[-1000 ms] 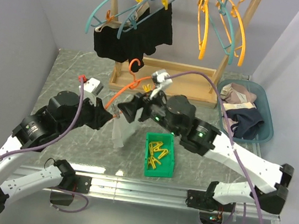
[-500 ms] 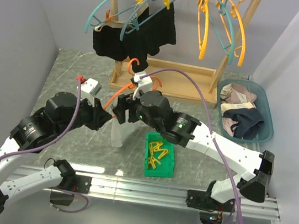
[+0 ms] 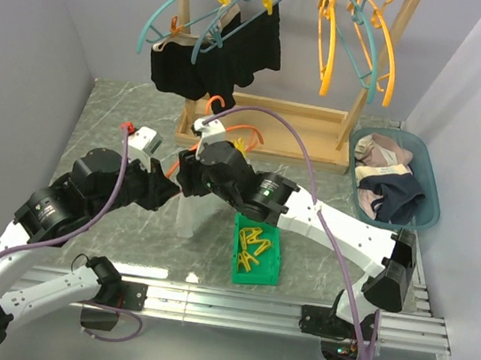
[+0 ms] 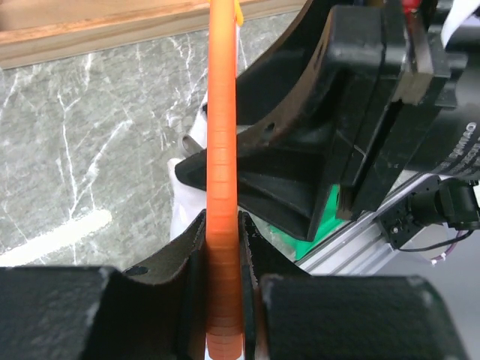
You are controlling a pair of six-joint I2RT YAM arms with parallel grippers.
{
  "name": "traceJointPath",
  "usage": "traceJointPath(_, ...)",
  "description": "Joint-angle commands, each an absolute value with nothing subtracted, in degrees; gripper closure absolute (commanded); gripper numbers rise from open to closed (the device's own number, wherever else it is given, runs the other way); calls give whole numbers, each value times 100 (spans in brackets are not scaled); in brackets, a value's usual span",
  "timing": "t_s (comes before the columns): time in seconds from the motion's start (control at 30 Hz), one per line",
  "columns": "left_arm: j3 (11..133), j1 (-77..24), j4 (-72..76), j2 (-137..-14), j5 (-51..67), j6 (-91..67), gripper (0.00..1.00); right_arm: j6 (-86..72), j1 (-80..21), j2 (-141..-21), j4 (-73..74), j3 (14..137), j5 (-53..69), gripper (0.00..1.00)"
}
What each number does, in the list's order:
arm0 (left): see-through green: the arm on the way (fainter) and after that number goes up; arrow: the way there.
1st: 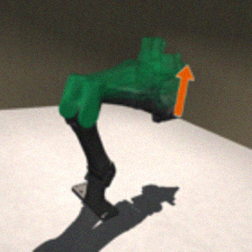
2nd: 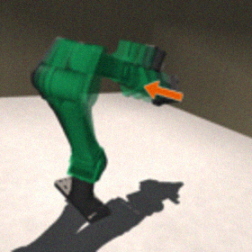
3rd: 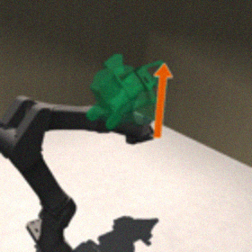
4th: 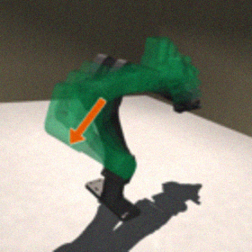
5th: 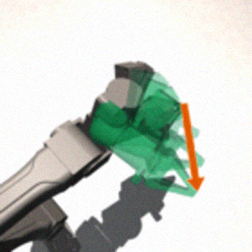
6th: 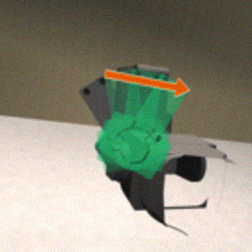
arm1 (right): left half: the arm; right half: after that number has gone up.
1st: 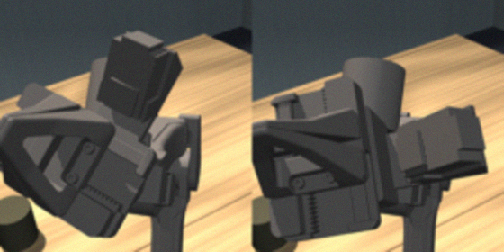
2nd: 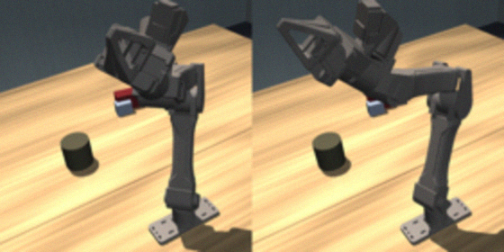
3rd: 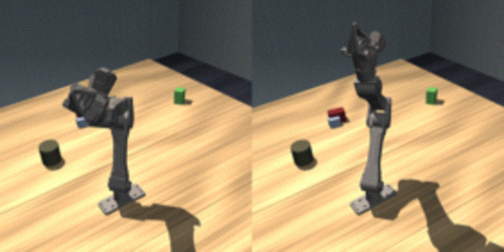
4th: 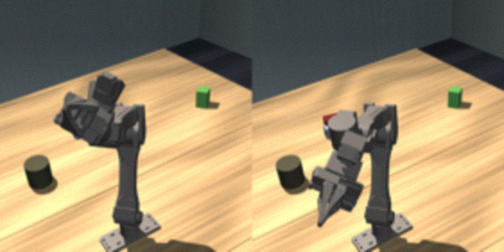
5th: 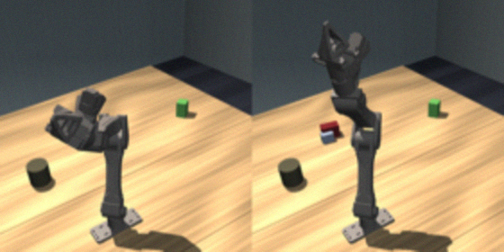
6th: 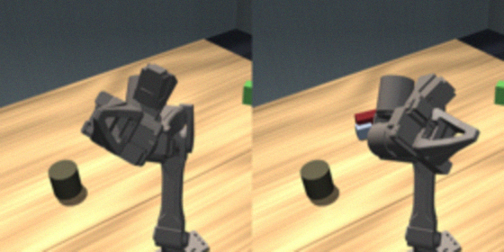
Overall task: Remove the underwear clipped to the hanger
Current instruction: Remove the underwear from the hanger.
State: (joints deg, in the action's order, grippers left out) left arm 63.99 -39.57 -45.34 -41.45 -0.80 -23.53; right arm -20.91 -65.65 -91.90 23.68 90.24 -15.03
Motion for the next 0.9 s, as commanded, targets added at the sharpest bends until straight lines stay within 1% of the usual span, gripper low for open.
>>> traceJointPath(0.0,6715,-3973,-4175,-4069,18,-2435,100,-2171,-6636,-9097,2470,9115,-1766,46)
traceJointPath(0.03,6724,-3981,-4175,-4061,18,-2435,100,-2171,-6636,-9071,2478,9079,-1819,55)
traceJointPath(0.1,6715,-3981,-4140,-4034,-139,-2426,100,-2206,-6627,-9009,2505,8992,-1968,65)
traceJointPath(0.13,6715,-3981,-4148,-4043,-175,-2426,100,-2223,-6627,-8939,2505,8948,-2030,68)
traceJointPath(0.2,6715,-3973,-4166,-4025,-272,-2426,100,-2285,-6636,-8842,2487,8808,-2144,69)
traceJointPath(0.23,6706,-3981,-4183,-4025,-342,-2434,100,-2311,-6627,-8711,2470,8746,-2188,73)
traceJointPath(0.27,6706,-3981,-4192,-4025,-378,-2435,100,-2355,-6627,-8649,2435,8667,-2241,74)
traceJointPath(0.3,6706,-3981,-4184,-4025,-404,-2461,100,-2460,-6636,-8570,2365,8483,-2320,78)
traceJointPath(0.33,6697,-3973,-4175,-4025,-430,-2470,100,-2539,-6627,-8491,2329,8377,-2494,85)
traceJointPath(0.37,6697,-3981,-4175,-4034,-518,-2513,100,-2601,-6627,-8325,2268,8254,-2609,87)
traceJointPath(0.4,6689,-3973,-4140,-4043,-597,-2566,100,-2767,-6636,-8097,2076,7957,-2767,92)
traceJointPath(0.57,6688,-3981,-3947,-4148,-729,-2741,100,-3050,-6671,-7534,1144,6866,-2830,94)
traceJointPath(0.73,6803,-3973,-3744,-4315,-914,-3032,100,-3138,-6750,-7050,10,5802,-3111,100)
traceJointPath(0.87,6812,-3981,-3394,-4421,-853,-3339,100,-3103,-6768,-6821,-912,5169,-3357,100)
